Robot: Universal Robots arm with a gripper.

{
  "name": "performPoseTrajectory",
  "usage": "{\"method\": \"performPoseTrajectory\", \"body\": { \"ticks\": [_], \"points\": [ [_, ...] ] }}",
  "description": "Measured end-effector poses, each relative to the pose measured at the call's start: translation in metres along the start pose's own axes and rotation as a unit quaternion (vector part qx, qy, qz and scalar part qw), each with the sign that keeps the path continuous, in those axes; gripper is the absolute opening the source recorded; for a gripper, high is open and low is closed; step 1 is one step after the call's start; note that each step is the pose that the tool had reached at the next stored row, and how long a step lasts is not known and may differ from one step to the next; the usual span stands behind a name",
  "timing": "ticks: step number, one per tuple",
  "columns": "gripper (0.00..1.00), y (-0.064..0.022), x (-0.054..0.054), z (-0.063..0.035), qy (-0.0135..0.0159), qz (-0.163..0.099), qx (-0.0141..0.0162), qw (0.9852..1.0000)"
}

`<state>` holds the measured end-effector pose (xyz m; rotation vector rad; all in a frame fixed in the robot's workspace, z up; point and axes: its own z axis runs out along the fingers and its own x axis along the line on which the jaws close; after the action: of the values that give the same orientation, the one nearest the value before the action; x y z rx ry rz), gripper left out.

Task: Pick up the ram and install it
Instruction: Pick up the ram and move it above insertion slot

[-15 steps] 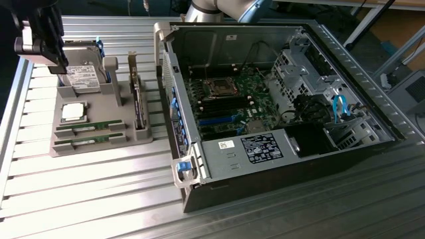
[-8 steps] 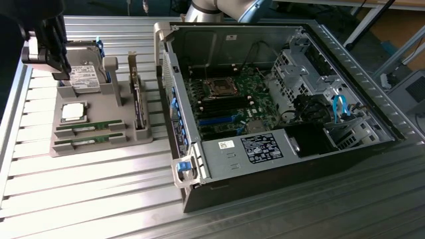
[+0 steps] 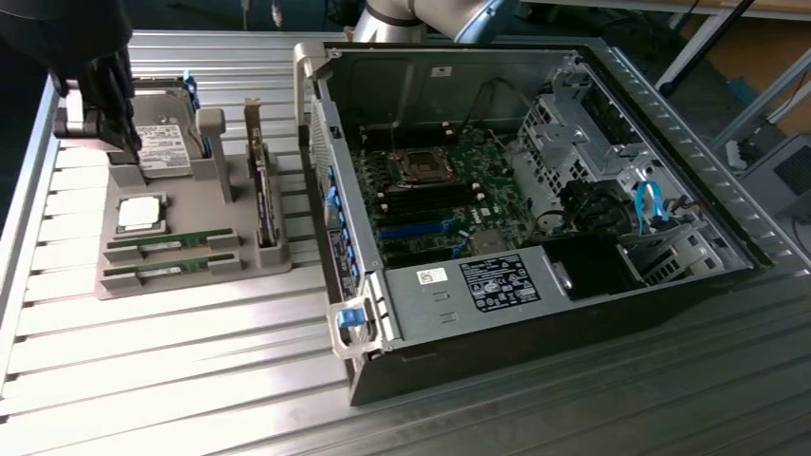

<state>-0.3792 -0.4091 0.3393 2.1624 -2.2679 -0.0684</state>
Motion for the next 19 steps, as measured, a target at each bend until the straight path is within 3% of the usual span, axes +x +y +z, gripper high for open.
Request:
{"method": "performPoseTrajectory", "body": {
  "ticks": [19],
  "points": [
    [0.24,-0.0015,0.002,0.0392,0.0,0.0,0.0004,1.0]
  ]
}}
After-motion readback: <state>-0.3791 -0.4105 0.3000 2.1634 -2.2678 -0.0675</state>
